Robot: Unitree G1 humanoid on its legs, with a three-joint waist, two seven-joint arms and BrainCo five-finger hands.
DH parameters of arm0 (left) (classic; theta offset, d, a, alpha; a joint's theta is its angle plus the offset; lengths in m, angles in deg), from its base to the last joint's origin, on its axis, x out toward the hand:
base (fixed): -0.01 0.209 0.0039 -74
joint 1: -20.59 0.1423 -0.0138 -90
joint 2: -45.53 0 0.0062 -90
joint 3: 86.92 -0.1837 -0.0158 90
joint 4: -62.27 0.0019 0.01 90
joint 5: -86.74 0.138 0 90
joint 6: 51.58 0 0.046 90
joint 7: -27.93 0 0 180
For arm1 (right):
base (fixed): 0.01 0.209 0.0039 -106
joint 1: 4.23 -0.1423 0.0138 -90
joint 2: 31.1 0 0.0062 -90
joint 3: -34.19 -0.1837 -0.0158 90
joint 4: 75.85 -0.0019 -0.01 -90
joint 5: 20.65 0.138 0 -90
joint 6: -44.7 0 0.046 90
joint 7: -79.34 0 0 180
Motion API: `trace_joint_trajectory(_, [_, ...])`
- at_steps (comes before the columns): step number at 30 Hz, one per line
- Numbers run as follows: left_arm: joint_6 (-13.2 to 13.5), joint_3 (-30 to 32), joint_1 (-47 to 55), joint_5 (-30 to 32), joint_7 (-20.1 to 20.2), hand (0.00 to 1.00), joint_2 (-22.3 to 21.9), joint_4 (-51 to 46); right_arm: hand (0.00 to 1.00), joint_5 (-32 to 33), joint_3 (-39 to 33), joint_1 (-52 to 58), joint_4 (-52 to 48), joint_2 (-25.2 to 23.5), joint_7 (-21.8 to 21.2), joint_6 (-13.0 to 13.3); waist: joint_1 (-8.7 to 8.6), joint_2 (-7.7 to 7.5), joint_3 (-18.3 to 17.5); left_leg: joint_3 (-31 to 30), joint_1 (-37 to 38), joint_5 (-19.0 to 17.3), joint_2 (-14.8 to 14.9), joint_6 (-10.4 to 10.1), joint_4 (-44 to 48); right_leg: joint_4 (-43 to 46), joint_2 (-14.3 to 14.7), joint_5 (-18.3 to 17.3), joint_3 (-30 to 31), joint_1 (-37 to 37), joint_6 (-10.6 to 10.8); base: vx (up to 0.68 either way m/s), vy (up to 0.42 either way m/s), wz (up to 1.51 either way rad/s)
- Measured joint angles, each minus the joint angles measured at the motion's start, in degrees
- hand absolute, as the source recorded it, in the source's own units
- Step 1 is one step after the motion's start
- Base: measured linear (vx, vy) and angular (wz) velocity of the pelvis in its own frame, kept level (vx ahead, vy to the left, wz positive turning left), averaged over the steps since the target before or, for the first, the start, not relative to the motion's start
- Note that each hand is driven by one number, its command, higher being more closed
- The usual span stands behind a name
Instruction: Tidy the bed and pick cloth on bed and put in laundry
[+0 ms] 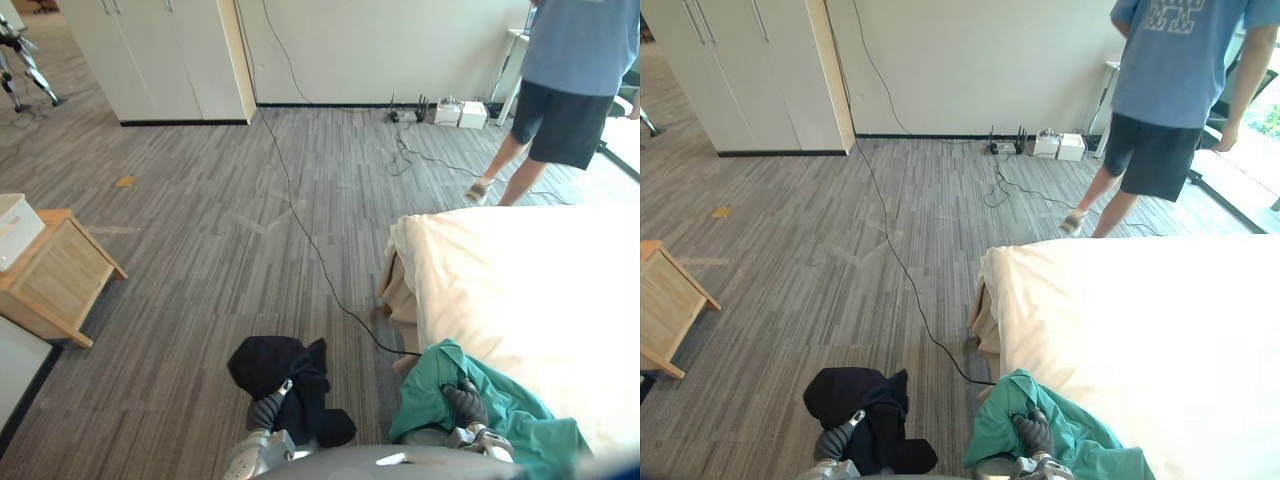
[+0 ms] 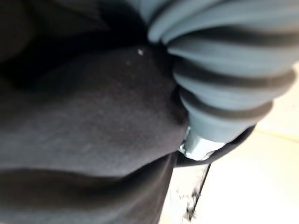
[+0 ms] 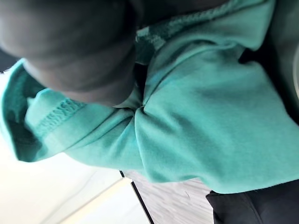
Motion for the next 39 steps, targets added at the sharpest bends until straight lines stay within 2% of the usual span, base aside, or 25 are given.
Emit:
trace_joint_trajectory(1, [-0.02,-0.08,-0.25,-0.01,0.02,1.0,0.42,0.16,1.0,-0.02,-0.02,0.09,0.13,-0.25,-0.28,-0.12,-0.03,-0.82,0.29,-0.33,-0.03,-0.21,-0.16,-0.32,-0.38,-0.95,0.22,0.35,-0.28,0.28,0.08,0.06,-0.069,0.43])
trace_joint_trajectory(2, [0.16,-0.13,-0.56,0.03,0.09,1.0,0.93,-0.63,1.0,-0.02,-0.08,1.3,-0.52,-1.42,-0.63,-0.17,-0.42,-1.76,0.57,1.27,-2.02,-3.24,0.29,-0.19,10.15,-1.8,-0.34,0.69,-2.31,0.4,0.41,0.07,-0.067,0.36])
trace_joint_trajectory(3, [0.17,-0.11,-0.43,0.05,0.08,1.0,0.77,-0.82,1.0,-0.06,0.02,1.4,-1.09,-1.38,-0.64,-0.21,-0.4,-1.42,0.61,1.97,-2.57,-4.53,0.96,-0.22,12.87,-1.76,-0.07,0.69,-2.53,0.4,0.4,0.06,-0.023,0.6])
trace_joint_trajectory(4, [0.22,0.12,0.18,0.13,0.07,1.0,0.14,-1.23,1.0,-0.12,0.28,2.89,-3.79,-1.08,-0.64,-0.23,-0.58,0.8,0.45,3.39,-2.64,-9.16,3.95,-1.28,19.36,-1.34,1.15,0.87,-3.59,0.71,0.03,-0.03,0.032,0.69])
trace_joint_trajectory(6, [0.21,-0.12,0.33,0.25,0.16,1.0,-1.91,-1.78,1.0,-1.27,0.32,3.05,-6.33,-0.79,-0.42,-0.31,-0.39,2.57,0.81,3.41,-2.8,-16.53,6.22,-1.59,20.01,3.93,1.35,-1.17,-4.6,-1.14,-0.91,-0.04,0.084,0.57])
trace_joint_trajectory(8, [0.94,0.07,0.44,0.69,0.2,1.0,-1.46,-3.51,1.0,-2.19,2.12,3.08,-8.45,-1.29,-0.31,-1.21,2.25,-0.21,-0.46,2.57,-4.55,-17.7,2.67,-1.9,19.39,9.86,-1.71,-3.08,-3.18,-4.97,-1.4,0.01,0.019,0.18])
trace_joint_trajectory(9, [1.0,0.08,0.39,0.66,0.22,1.0,-0.85,-3.72,1.0,-2.2,2.54,2.85,-9.13,-1.43,-0.38,-1.51,2.26,-1.01,-0.93,2.21,-4.9,-17.62,1.69,-1.84,17.87,9.3,-2.13,-3.09,-3.13,-5.58,-1.55,0.08,0.02,0.45])
trace_joint_trajectory(10, [1.28,0.57,0.99,0.69,0.24,1.0,-0.21,-4.29,1.0,-2.18,2.61,2.35,-9.42,-2.4,-0.57,-1.76,1.98,-2.34,-2.14,3.59,-6.69,-18.75,2.25,-0.32,25.68,8.08,-3.34,-3.31,-3.97,-6.65,-2.89,0.08,0.043,0.4])
trace_joint_trajectory(11, [1.99,0.66,1.08,0.65,0.37,1.0,-1.07,-4.16,1.0,-2.19,2.27,1.81,-10.67,-1.42,-0.79,-2.05,1.7,2.11,-2.18,3.05,-7.35,-19.64,8.25,-3.14,33.43,9.03,0.0,-4.37,-4.73,-6.91,-3.31,0.09,0.069,0.27])
trace_joint_trajectory(12, [2.06,0.73,1.8,0.63,0.37,1.0,-2.12,-3.88,1.0,-2.19,2.17,1.74,-11.4,-0.39,-0.97,-2.48,1.97,5.49,-2.79,1.8,-5.09,-24.93,9.87,-6.53,29.24,9.75,2.57,-5.07,-5.22,-6.7,-2.85,0.24,0.108,-0.34])
trace_joint_trajectory(13, [1.99,1.83,2.28,0.61,0.24,1.0,-2.64,-0.84,1.0,-2.26,2.23,1.03,-8.94,0.3,-1.64,-3.87,2.98,5.87,-2.88,3.57,-0.57,-25.66,9.23,-6.12,24.64,9.58,3.96,-5.68,-4.19,-5.23,-2.44,0.32,0.06,-0.2])
trace_joint_trajectory(15, [1.91,1.92,1.64,0.67,0.42,1.0,-2.06,1.59,1.0,-2.02,0.67,0.36,-7.98,1.29,-2.58,-3.74,1.51,5.73,-3.36,3.88,-7.91,-19.3,11.55,-7.74,38.72,5.47,5.35,-6.2,-4.86,-3.34,-4.0,0.23,0.006,0.29])
trace_joint_trajectory(16, [1.9,2.19,1.21,0.67,0.58,1.0,-2.16,1.6,1.0,-1.91,-0.38,0.56,-7.59,2.57,-2.74,-3.99,1.1,5.93,-2.69,4.03,-11.44,-13.39,12.64,-7.48,46.33,2.75,5.59,-5.88,-4.32,-1.1,-4.18,0.33,0.097,0.16])
trace_joint_trajectory(17, [2.26,2.83,1.06,0.63,0.91,1.0,-3.18,1.07,1.0,-1.45,-2.19,0.6,-7.03,3.95,-3.27,-4.7,1.79,5.52,-1.12,4.1,-15.39,2.22,12.85,-6.01,55.25,-1.58,4.88,-5.29,-2.73,4.24,-4.34,0.42,0.126,-0.05])
trace_joint_trajectory(18, [2.69,3.07,1.45,0.64,1.16,1.0,-3.13,0.73,1.0,-1.1,-2.78,0.57,-6.88,4.04,-3.6,-4.7,2.07,5.08,-0.89,4.12,-16.81,0.47,12.38,-6.45,57.75,-3.64,4.49,-4.68,-2.68,6.27,-3.79,0.41,0.145,-0.21])
trace_joint_trajectory(20, [3.0,2.61,-0.05,0.64,1.49,1.0,-3.35,0.58,1.0,0.69,-5.99,-0.87,-6.18,5.7,-3.66,-4.67,2.21,5.48,-0.04,3.52,-23.14,-11.19,7.8,-6.7,50.3,-7.09,1.24,-5.22,-2.43,11.04,-1.81,0.39,0.189,-0.15])
trace_joint_trajectory(22, [3.44,2.0,-0.24,0.54,1.21,1.0,-3.29,-0.07,1.0,0.68,-5.78,-1.05,-6.35,5.81,-3.7,-4.66,2.47,5.59,0.43,4.56,-26.48,-10.95,6.82,-7.39,38.53,-7.16,-0.66,-6.56,-2.34,12.74,0.54,0.43,0.222,-0.33])
trace_joint_trajectory(23, [3.76,1.46,0.7,-0.99,0.51,1.0,-3.2,-0.65,1.0,0.65,-4.28,0.53,-7.1,6.15,-3.72,-4.61,2.55,6.89,0.74,5.9,-24.52,-0.09,7.93,-6.42,19.85,-7.42,-0.06,-8.04,-1.39,15.94,3.14,0.53,0.269,-0.45])
trace_joint_trajectory(24, [3.63,1.39,-0.2,-2.19,-0.34,1.0,-2.77,0.39,1.0,0.55,-2.83,0.21,-5.53,5.3,-3.56,-4.99,2.35,4.53,1.83,8.51,-20.79,-0.41,6.35,-1.55,19.43,-8.08,-2.35,-8.9,-0.05,19.24,4.22,0.44,0.204,-0.34])
trace_joint_trajectory(26, [3.58,1.18,-1.35,-3.97,-1.82,1.0,-2.29,-1.12,1.0,0.41,0.59,0.49,-6.03,5.17,-4.02,-4.91,1.99,4.41,2.05,8.48,-21.08,-2.78,6.97,-2.47,21.59,-11.08,-0.33,-6.14,0.41,19.2,2.0,0.33,0.125,-0.08])
trace_joint_trajectory(31, [1.92,-0.82,-4.49,-5.04,-2.5,1.0,-0.39,-1.41,1.0,-1.29,2.06,-0.38,-6.96,4.83,-2.65,-4.94,2.41,4.44,2.53,12.59,-22.4,-12.57,9.71,-1.93,28.96,-11.25,-0.3,-3.59,-0.87,21.11,3.49,0.27,0.1,0.06])
trace_joint_trajectory(33, [1.08,-0.7,-5.21,-6.12,-2.49,1.0,-0.35,-1.39,1.0,-2.21,2.28,-0.96,-6.97,4.75,-1.93,-4.96,3.24,3.75,2.07,12.78,-21.81,-14.77,8.66,-1.54,29.12,-6.38,-1.59,-3.17,-0.78,19.86,5.0,0.3,0.101,0.03])
trace_joint_trajectory(36, [0.82,-0.59,-4.61,-5.85,-2.45,1.0,1.27,-2.36,1.0,-2.25,3.31,-0.9,-6.94,3.34,-1.17,-4.86,4.4,-0.78,-0.82,12.89,-19.14,-16.26,2.56,0.47,25.01,20.78,-10.25,1.54,3.51,6.22,8.45,0.3,0.113,0.3])
trace_joint_trajectory(37, [0.8,-0.6,-4.37,-5.4,-2.74,1.0,1.85,-2.49,1.0,-2.26,3.65,-0.88,-6.6,2.89,-1.0,-4.77,4.29,-1.56,-1.24,11.86,-17.16,-16.82,1.29,1.48,23.72,30.75,-11.99,7.39,5.59,1.44,8.51,0.41,0.103,0.46])
trace_joint_trajectory(39, [0.72,-0.85,-3.58,-5.39,-3.92,1.0,1.21,-2.55,1.0,-2.26,4.82,-0.49,-6.31,2.44,-0.9,-4.68,4.13,-0.76,-0.85,9.02,-12.77,-17.39,1.26,2.27,21.68,39.19,-11.41,2.07,4.71,-3.45,4.98,0.37,0.077,0.52])
